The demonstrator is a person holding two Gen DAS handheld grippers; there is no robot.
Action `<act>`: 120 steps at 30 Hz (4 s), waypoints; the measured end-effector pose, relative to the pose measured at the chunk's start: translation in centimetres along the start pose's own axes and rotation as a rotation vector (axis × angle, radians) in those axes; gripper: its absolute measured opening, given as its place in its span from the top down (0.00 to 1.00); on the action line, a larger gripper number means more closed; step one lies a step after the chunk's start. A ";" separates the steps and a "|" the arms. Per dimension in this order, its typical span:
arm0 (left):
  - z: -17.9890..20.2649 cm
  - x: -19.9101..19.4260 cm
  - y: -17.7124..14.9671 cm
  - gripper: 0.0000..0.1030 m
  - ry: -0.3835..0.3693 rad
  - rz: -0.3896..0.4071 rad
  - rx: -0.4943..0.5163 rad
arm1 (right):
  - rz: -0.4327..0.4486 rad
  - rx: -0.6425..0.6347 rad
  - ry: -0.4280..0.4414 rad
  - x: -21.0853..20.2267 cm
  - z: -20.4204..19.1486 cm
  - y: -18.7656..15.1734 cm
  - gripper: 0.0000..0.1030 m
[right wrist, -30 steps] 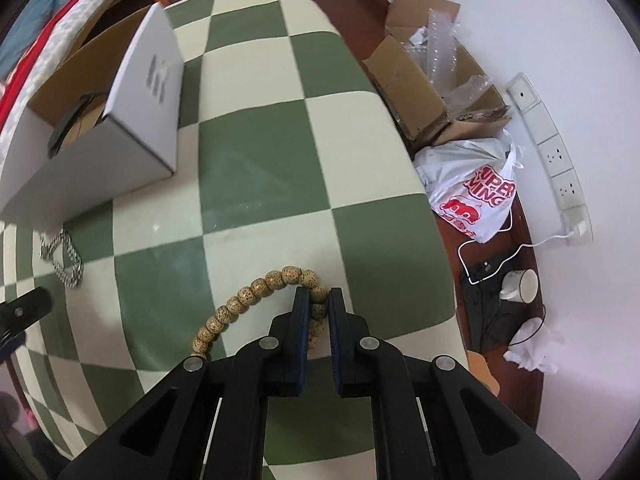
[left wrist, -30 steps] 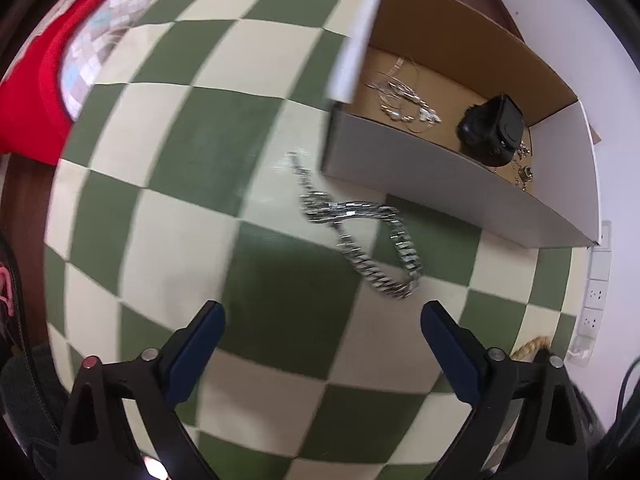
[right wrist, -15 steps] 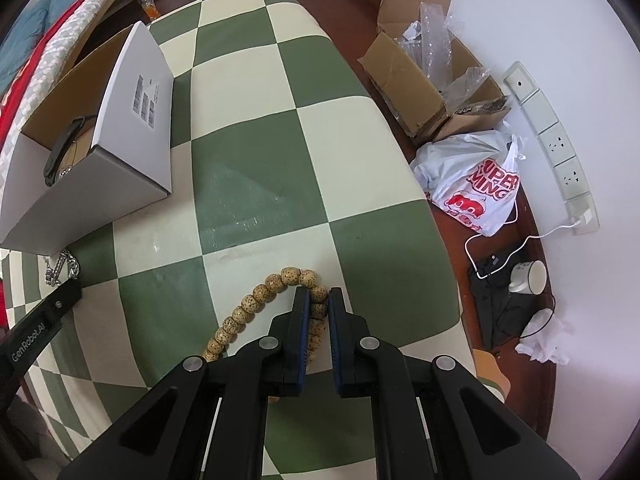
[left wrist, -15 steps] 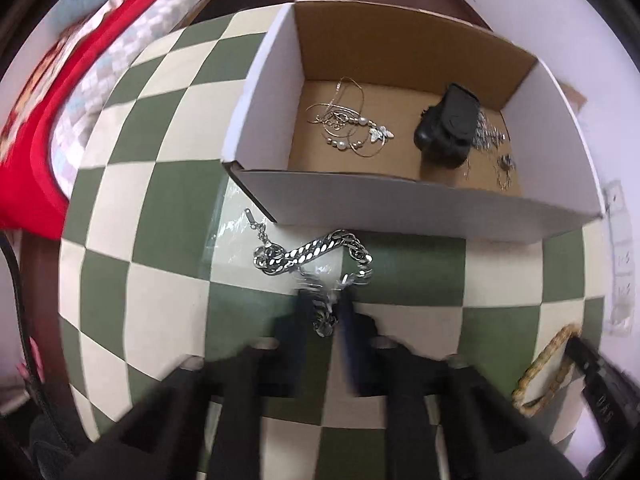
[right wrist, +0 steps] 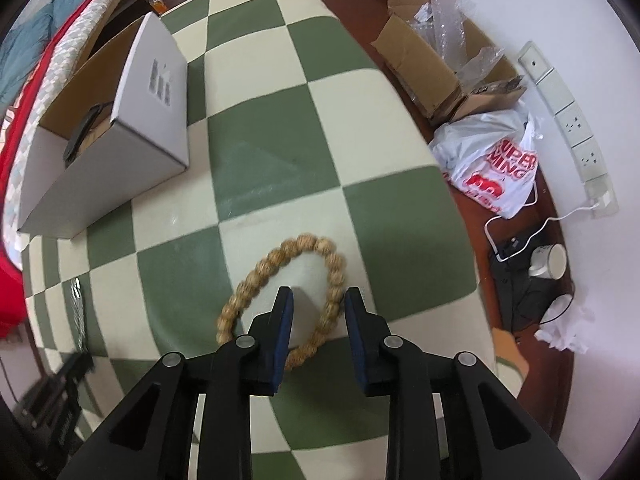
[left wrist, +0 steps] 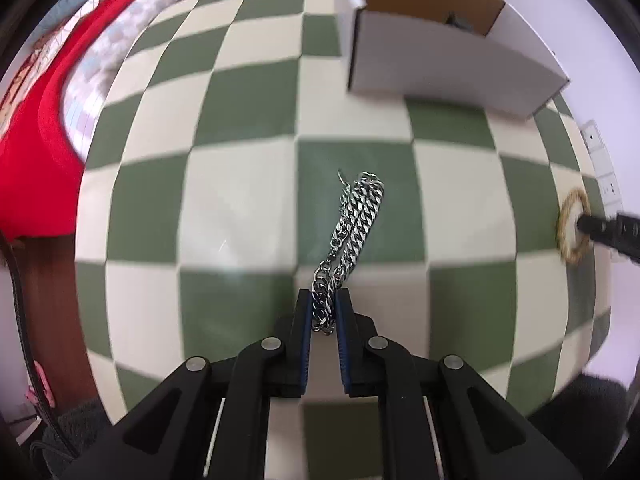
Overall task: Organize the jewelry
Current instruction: 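Grasp the wooden bead bracelet with the right gripper while the left grasps the thick silver chain, then lift the wooden bead bracelet with the right gripper while the left lifts the silver chain, then carry the bracelet and silver chain toward the white box with both grippers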
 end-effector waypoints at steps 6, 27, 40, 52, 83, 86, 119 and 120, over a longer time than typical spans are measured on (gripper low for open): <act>-3.0 -0.3 -2.0 0.89 -0.091 -0.080 -0.045 | -0.016 0.020 0.045 -0.3 0.1 -1.0 0.55; 0.1 1.7 2.6 0.37 0.020 -0.056 0.016 | 0.026 0.043 -0.025 0.2 -2.1 -1.8 0.72; 1.5 1.0 1.5 0.38 0.018 -0.049 0.015 | -0.082 -0.366 -0.061 1.5 -9.4 -5.6 0.83; 1.8 -0.3 2.5 1.00 0.013 -0.008 0.033 | -0.098 -0.333 -0.081 1.2 -10.0 -5.5 0.84; 2.8 -16.7 9.8 1.00 -0.326 0.218 0.082 | 0.227 -0.260 0.249 -14.7 -13.6 -0.4 0.91; 2.9 -18.0 11.3 1.00 -0.322 0.242 0.102 | 0.256 -0.267 0.266 -16.4 -13.9 0.5 0.91; -0.1 -5.7 1.3 1.00 -0.175 0.022 0.020 | 0.174 -0.172 0.252 -11.4 -10.7 -0.8 0.91; -0.4 -6.2 1.6 1.00 -0.192 0.032 0.011 | 0.178 -0.170 0.255 -11.6 -10.7 -0.7 0.91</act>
Point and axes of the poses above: each gripper's, at about its wrist camera, not at the fingertips, and x roughly the way its jaws point, z to its right, y to its top, the point moved 2 cm from there along x, roughly the way its jaws point, and after that the axes turned 5 degrees about y, right-handed, at the moved point
